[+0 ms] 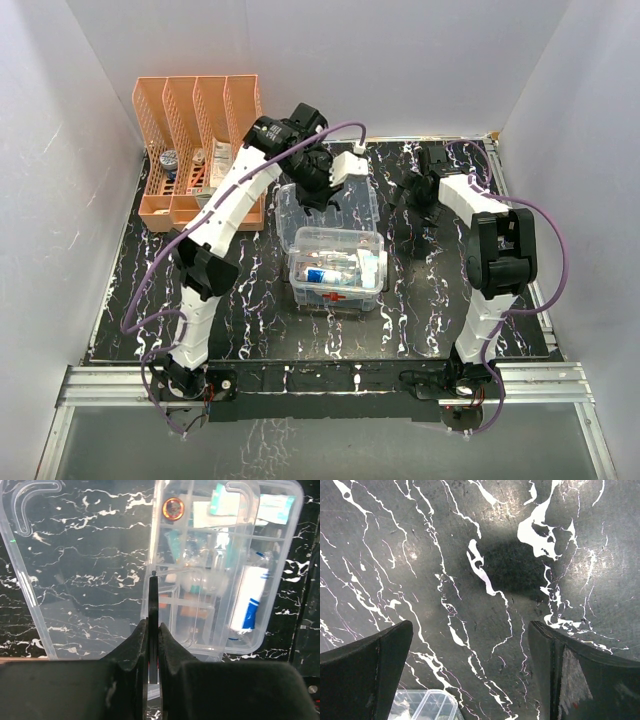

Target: Organize the medicine kit

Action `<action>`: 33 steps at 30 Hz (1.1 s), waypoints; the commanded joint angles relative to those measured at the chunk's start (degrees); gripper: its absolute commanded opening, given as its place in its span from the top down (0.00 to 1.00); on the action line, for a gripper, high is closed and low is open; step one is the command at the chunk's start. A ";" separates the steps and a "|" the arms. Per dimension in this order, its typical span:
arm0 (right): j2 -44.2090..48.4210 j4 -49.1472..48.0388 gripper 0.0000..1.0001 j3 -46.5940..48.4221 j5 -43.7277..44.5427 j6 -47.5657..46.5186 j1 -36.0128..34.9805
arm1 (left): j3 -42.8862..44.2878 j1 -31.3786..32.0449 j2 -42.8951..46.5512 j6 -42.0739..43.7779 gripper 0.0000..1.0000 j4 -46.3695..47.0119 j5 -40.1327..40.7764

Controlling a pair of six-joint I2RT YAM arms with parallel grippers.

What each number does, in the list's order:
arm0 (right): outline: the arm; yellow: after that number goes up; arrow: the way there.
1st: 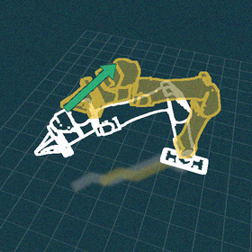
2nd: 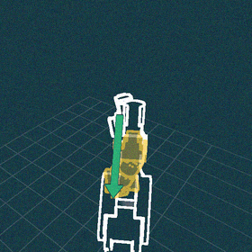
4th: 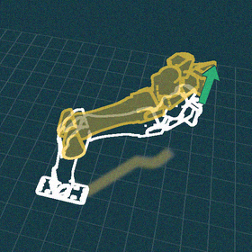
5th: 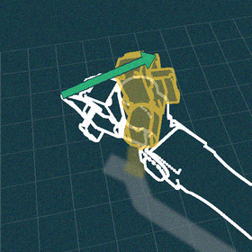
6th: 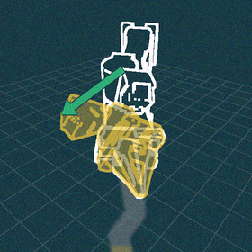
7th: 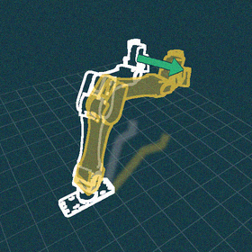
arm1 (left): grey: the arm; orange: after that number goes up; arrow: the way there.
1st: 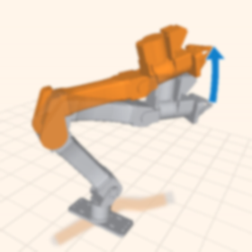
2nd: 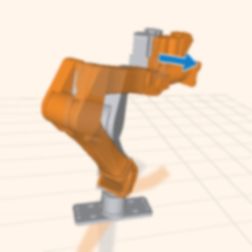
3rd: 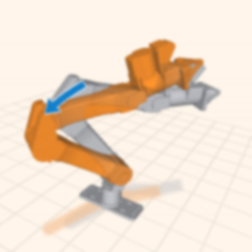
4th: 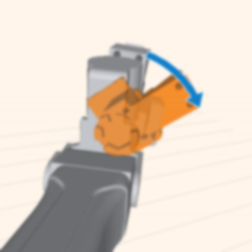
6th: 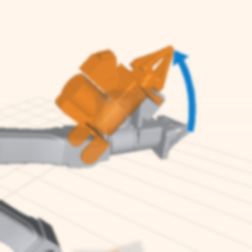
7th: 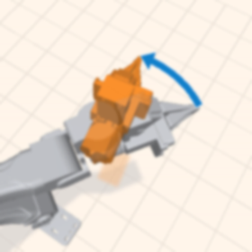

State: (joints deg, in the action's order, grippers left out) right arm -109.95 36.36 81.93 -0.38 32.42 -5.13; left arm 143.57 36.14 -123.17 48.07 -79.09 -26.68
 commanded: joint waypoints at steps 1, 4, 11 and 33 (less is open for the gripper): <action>3.04 -0.82 0.02 0.14 -0.26 -3.02 0.31 | 0.93 2.33 5.32 0.07 1.00 -3.34 -0.79; 4.28 -0.11 0.02 1.09 -0.73 -4.73 0.36 | -0.30 3.49 5.88 -0.24 1.00 -3.36 -0.49; 9.52 2.94 0.02 2.74 1.87 -8.15 0.44 | -1.97 4.83 6.46 0.82 1.00 -3.44 -0.75; 26.13 5.22 0.02 -4.26 4.34 -9.22 0.47 | -6.34 8.02 5.10 -1.72 1.00 -3.39 -0.70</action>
State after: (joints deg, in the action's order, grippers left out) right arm -85.65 42.70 77.80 2.90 22.85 -5.08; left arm 138.19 43.66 -120.42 47.13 -81.28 -26.30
